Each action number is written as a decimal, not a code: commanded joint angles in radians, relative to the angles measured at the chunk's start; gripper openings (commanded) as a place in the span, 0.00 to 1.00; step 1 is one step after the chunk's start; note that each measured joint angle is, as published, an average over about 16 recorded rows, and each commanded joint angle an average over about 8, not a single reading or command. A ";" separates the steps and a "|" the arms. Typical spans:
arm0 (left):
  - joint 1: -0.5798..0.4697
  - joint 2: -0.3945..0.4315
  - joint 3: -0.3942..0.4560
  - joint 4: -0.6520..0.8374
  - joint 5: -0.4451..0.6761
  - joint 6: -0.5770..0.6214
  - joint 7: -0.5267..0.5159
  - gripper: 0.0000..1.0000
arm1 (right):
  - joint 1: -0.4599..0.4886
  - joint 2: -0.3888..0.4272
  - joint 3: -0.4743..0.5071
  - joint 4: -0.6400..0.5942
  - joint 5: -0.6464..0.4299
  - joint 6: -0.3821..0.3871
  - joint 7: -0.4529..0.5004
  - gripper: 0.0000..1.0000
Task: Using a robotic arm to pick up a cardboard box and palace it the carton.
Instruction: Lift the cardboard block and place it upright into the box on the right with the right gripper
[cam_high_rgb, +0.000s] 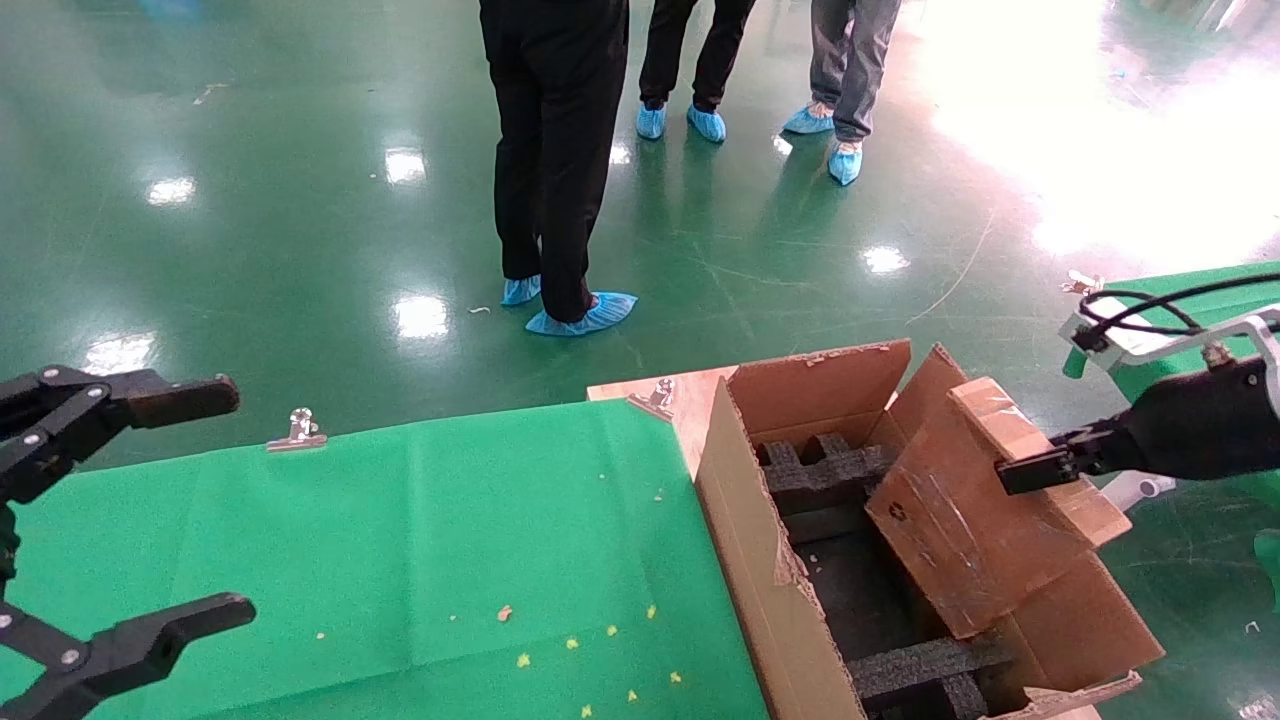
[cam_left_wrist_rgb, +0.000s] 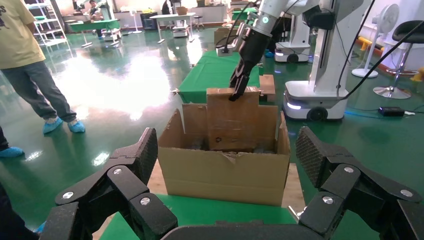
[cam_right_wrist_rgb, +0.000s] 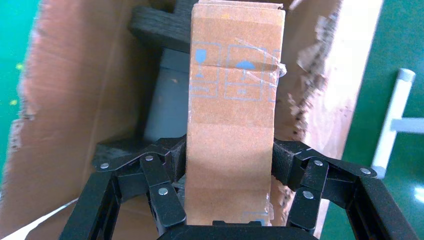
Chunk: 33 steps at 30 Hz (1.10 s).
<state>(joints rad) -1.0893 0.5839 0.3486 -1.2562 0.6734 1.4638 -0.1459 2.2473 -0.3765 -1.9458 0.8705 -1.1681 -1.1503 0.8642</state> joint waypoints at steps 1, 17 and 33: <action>0.000 0.000 0.000 0.000 0.000 0.000 0.000 1.00 | 0.003 0.024 -0.012 0.056 -0.029 0.040 0.070 0.00; 0.000 0.000 0.000 0.000 0.000 0.000 0.000 1.00 | 0.023 0.090 -0.080 0.369 -0.306 0.198 0.498 0.00; 0.000 0.000 0.000 0.000 0.000 0.000 0.000 1.00 | -0.105 0.020 -0.130 0.354 -0.363 0.355 0.636 0.00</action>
<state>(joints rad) -1.0894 0.5838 0.3489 -1.2562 0.6731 1.4637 -0.1457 2.1410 -0.3577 -2.0743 1.2195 -1.5261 -0.7967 1.4943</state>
